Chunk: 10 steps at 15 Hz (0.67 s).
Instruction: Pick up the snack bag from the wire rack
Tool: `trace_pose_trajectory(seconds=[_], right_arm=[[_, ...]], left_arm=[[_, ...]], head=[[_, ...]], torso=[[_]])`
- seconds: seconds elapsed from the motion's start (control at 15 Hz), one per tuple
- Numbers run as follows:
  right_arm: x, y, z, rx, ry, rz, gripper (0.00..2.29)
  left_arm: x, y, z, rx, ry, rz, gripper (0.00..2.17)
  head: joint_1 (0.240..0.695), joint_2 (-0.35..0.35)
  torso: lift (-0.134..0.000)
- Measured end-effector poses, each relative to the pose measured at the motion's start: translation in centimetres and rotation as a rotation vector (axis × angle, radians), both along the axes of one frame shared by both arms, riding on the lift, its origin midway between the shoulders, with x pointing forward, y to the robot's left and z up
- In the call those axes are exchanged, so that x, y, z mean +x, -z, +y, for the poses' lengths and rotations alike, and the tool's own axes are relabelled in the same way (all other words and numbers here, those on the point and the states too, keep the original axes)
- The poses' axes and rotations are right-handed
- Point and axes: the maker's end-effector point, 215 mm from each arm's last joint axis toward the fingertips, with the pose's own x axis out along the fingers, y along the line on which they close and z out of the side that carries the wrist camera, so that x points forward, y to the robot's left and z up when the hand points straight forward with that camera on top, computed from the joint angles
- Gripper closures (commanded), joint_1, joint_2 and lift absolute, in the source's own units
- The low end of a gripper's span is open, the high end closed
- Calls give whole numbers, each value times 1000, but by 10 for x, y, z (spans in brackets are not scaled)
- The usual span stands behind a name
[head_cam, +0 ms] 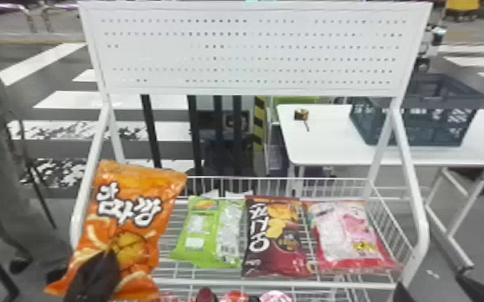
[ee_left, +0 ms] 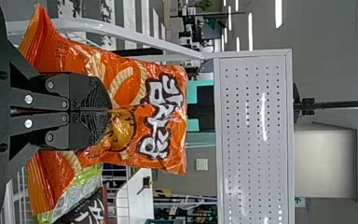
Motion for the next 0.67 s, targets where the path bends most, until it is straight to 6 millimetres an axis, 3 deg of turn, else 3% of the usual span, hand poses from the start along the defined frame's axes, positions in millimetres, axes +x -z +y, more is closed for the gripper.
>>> trace_pose_trajectory(seconds=[0.67], right_arm=[[-2, -2, -1, -3, 1, -2, 97]], left_arm=[[-2, 0, 0, -1, -1, 2, 2020]], head=[[499, 0]], torso=[[0]])
